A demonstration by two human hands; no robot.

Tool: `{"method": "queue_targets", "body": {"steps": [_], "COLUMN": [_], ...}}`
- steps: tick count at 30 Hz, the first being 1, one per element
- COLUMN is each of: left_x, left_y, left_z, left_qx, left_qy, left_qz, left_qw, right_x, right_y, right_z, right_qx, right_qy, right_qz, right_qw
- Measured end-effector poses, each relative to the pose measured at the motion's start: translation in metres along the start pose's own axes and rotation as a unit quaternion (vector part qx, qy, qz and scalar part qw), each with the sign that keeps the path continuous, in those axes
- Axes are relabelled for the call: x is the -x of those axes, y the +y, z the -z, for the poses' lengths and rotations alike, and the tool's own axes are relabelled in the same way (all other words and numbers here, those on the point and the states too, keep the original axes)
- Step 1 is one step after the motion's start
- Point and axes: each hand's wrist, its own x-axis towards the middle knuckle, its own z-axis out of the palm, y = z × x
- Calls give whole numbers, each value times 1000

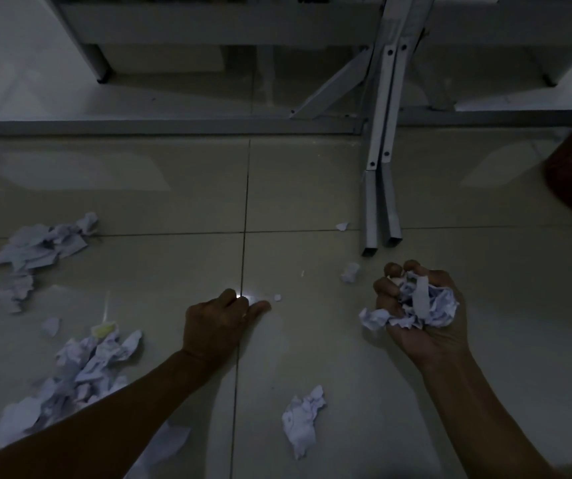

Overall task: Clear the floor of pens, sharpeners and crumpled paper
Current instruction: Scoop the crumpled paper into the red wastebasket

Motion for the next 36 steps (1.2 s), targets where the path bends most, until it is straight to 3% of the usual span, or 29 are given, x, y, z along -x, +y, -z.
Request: {"method": "queue_targets", "body": {"steps": [2, 8, 13, 16, 20, 25, 28, 29, 30, 32, 36], "left_x": [1, -11, -17, -16, -12, -23, -30, -33, -37, -45, -53], "left_y": [-2, -2, -8, -10, -8, -2, 3, 7, 11, 20, 24], "left_z": [-3, 3, 1, -2, 1, 8, 11, 12, 13, 12, 12], "left_qx": [-12, 53, 42, 60, 87, -5, -18, -1, 32, 82, 203], "left_qy": [-16, -39, -125, -120, -110, -217, -269, -277, -273, -280, -277], "left_qz": [14, 66, -2, -41, -12, -28, -36, -30, -20, -5, 55], "left_qw": [1000, 996, 991, 990, 990, 976, 962, 960, 961, 956, 937], "right_x": [1, 10, 9, 7, 5, -4, -3, -7, -6, -7, -20], "right_y": [2, 10, 9, 11, 11, 3, -2, 5, 4, -1, -3], "right_z": [8, 19, 23, 21, 29, 17, -12, -23, -37, -47, -48], "right_qx": [12, -24, 17, 13, -20, 6, 60, 59, 57, 131, 310], "right_qy": [6, 64, 21, 1, 20, 1, 145, 182, 253, 363, 418], "right_qz": [7, -87, -43, -39, -78, -38, -30, -72, -102, -69, -135], "right_qw": [1000, 994, 999, 999, 997, 999, 987, 979, 960, 920, 843]}}
